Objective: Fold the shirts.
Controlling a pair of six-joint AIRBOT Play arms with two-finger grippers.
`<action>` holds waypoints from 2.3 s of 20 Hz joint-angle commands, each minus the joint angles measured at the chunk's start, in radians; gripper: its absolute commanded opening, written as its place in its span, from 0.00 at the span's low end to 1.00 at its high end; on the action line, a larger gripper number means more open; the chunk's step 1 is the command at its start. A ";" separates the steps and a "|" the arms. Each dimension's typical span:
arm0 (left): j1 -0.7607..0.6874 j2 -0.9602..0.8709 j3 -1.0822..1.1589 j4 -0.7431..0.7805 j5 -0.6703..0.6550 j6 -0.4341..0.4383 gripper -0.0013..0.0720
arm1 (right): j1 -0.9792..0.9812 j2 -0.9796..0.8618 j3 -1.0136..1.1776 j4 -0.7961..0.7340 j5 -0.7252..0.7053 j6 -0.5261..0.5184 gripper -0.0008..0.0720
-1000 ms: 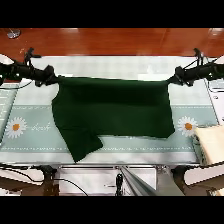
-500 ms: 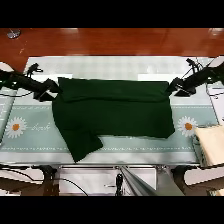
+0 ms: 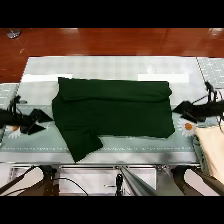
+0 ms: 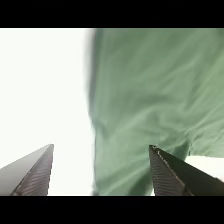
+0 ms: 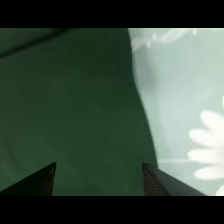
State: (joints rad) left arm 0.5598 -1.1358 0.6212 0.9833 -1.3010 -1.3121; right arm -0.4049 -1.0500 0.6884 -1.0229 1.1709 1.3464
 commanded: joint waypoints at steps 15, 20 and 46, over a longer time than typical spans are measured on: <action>-0.270 0.131 -0.394 -0.382 0.294 0.241 0.52 | -0.146 0.203 -0.090 0.169 0.062 -0.016 0.86; -0.267 0.129 -0.319 -0.381 0.198 0.246 0.04 | -0.253 0.203 -0.126 -0.125 0.211 0.105 0.86; -0.267 0.079 0.001 -0.343 0.216 0.234 0.04 | 0.157 -0.146 0.124 0.008 -0.048 0.116 0.05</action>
State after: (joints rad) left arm 0.2932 -1.0241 0.5079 0.6388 -1.1324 -1.0676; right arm -0.2520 -1.1931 0.7273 -1.0214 1.1313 1.4330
